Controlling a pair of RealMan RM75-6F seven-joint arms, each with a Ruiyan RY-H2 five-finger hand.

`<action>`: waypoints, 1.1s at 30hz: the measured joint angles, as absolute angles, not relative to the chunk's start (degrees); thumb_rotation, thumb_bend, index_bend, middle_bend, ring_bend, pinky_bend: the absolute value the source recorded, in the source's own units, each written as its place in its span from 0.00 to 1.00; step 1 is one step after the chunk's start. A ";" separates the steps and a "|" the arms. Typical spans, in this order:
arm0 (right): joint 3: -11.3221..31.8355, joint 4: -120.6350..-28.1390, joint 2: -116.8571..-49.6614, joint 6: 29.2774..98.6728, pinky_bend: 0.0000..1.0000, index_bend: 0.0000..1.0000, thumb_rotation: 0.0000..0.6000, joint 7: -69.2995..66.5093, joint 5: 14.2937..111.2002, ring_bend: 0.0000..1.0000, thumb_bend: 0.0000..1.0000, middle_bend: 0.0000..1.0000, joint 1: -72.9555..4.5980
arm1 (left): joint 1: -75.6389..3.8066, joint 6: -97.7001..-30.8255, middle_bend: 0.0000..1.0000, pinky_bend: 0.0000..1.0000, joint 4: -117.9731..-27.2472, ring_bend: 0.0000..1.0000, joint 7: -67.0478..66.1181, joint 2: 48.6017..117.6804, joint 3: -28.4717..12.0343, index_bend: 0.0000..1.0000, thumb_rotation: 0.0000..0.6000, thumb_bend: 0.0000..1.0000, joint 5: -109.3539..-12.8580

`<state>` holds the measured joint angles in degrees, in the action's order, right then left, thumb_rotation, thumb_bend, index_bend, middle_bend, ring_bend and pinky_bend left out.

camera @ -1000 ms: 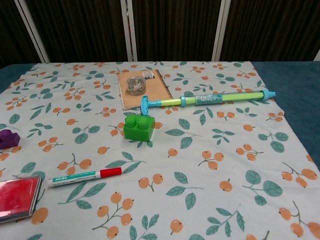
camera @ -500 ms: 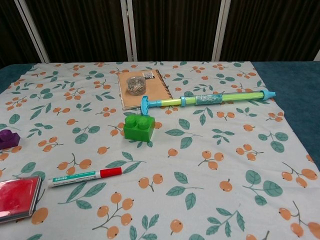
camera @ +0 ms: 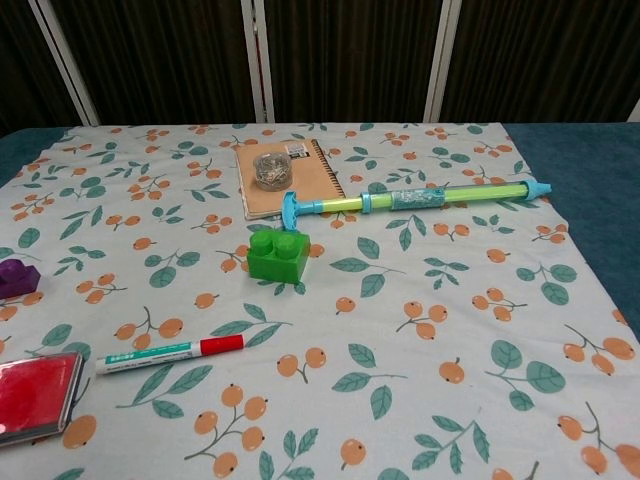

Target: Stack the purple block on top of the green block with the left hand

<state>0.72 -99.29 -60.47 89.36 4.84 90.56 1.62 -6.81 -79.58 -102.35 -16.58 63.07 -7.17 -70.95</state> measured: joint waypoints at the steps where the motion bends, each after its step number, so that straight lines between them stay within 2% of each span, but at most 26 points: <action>1: 0.72 -99.30 -60.46 89.38 0.00 0.00 1.00 4.82 90.56 0.00 0.22 0.06 1.63 | -7.59 -78.38 0.22 0.05 -102.32 0.00 -17.06 63.08 -7.78 0.30 1.00 0.20 -69.31; 8: 0.74 -99.21 -60.42 89.19 0.00 0.00 1.00 4.62 90.33 0.00 0.22 0.06 1.58 | -14.11 -70.68 0.27 0.06 -100.69 0.03 -20.73 65.18 -12.19 0.29 1.00 0.22 -57.34; 14: 0.89 -99.02 -60.53 88.86 0.00 0.00 1.00 4.73 89.96 0.00 0.22 0.06 1.39 | -17.56 -68.86 0.27 0.06 -98.05 0.04 -22.98 69.56 -14.29 0.29 1.00 0.22 -50.04; 33: 0.87 -98.94 -61.43 87.11 0.00 0.00 1.00 6.46 89.27 0.00 0.22 0.06 0.52 | -21.36 -67.61 0.29 0.06 -84.24 0.04 -26.25 82.14 -11.54 0.30 1.00 0.22 -45.36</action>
